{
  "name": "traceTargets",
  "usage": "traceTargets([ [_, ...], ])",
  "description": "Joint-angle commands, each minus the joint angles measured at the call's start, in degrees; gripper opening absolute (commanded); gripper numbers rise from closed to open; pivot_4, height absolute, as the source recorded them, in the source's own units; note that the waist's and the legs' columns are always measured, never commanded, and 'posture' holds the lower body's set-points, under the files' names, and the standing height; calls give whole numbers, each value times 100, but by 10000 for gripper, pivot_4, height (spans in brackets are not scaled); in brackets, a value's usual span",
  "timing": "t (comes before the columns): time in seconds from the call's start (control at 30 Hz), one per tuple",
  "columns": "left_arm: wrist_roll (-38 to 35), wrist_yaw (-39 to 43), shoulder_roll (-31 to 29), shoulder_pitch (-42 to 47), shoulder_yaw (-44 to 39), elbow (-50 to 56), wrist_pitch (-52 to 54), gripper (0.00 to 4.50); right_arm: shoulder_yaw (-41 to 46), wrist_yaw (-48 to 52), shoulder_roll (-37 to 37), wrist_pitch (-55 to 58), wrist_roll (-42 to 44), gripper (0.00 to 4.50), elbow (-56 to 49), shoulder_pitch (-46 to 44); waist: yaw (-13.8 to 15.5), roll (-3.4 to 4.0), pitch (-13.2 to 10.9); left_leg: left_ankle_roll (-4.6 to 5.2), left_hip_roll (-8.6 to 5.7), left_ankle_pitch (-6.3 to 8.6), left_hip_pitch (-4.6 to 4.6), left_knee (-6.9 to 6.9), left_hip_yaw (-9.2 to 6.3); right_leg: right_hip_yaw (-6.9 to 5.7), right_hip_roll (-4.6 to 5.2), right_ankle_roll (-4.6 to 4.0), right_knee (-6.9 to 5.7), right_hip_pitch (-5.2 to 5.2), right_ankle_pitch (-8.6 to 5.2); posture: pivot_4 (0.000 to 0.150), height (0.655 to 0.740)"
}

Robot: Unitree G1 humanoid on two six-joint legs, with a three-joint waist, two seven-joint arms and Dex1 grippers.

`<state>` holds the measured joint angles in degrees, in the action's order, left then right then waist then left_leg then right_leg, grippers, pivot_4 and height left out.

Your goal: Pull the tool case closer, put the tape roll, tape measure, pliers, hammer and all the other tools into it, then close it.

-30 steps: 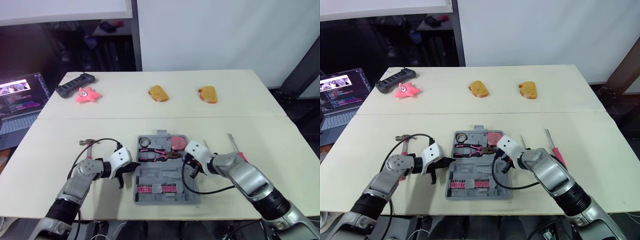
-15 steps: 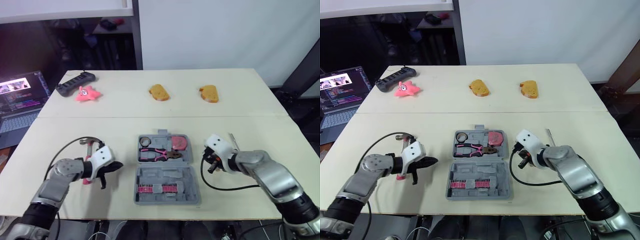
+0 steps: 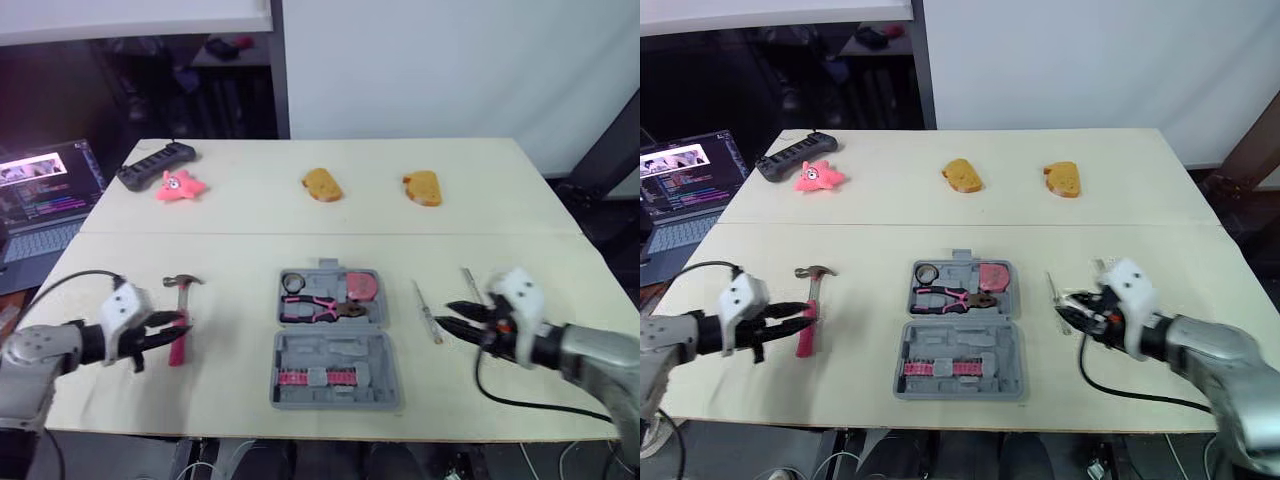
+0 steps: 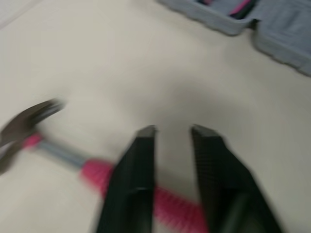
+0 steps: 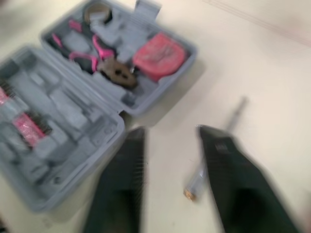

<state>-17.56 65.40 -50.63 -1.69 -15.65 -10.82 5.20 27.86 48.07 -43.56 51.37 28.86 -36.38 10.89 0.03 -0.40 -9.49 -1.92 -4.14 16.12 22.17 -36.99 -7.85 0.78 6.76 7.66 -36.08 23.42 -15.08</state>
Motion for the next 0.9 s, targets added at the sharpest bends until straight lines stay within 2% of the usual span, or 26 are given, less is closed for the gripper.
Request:
traceTargets([
  [0.03, -21, 42, -303, -257, -583, -553, -322, 34273, 1006, 333, -171, -286, 18, 38323, -180, 778, 12, 3, -2, 1, 0, 1, 0, 0, 4, 1, 1, 0, 1, 1, 0, 1500, 7400],
  [0.07, 24, 60, -420, -338, -718, -832, -440, 38997, 1287, 423, -196, -342, 0, 42606, -120, 1038, 18, 3, -2, 1, 0, 1, -1, 0, 7, 2, 1, 0, 0, 1, 0, 1500, 7400],
  [0.1, 64, 79, -527, -392, -816, -1109, -567, 44751, 1503, 494, -232, -451, -67, 45000, -29, 1274, 21, 2, -2, 1, 1, 1, -1, 0, 9, 2, 1, 0, 1, 1, 0, 1500, 7400],
  [0.2, 98, 90, -699, -418, -915, -1588, -807, 44751, 1732, 536, -346, -771, -269, 45000, 227, 1618, 29, -2, -5, 0, 5, 1, -5, -2, 17, 3, 1, -1, 2, -1, -2, 1500, 7400],
  [0.33, 193, 130, -839, -333, -884, -2133, -1112, 44751, 1692, 448, -456, -995, -449, 45000, 495, 1646, 57, -6, -7, -1, 5, 1, -12, -5, 20, 6, 5, -20, 8, -10, -12, 1500, 7400],
  [0.67, 183, 183, -756, -316, -814, -2100, -1178, 44751, 1630, 361, -438, -1037, -449, 45000, 471, 1671, 65, -10, -11, -1, 5, 2, -5, -2, 15, 5, 6, -2, 7, -4, -2, 1500, 7400],
  [0.77, 124, 219, -521, -270, -560, -1555, -1074, 44751, 1382, -36, -388, -425, -184, 45000, -106, 1461, 65, -7, -12, -1, 5, 2, -5, -2, 15, 5, 6, -2, 7, -3, -2, 1500, 7400],
  [0.9, -20, 296, -71, -349, -56, -326, -672, 44751, 486, -1154, -98, 829, -56, 45000, -717, 716, 65, -9, -12, -1, 6, 1, -4, -8, 14, 9, 8, -5, 5, -4, -1, 1500, 7400],
])
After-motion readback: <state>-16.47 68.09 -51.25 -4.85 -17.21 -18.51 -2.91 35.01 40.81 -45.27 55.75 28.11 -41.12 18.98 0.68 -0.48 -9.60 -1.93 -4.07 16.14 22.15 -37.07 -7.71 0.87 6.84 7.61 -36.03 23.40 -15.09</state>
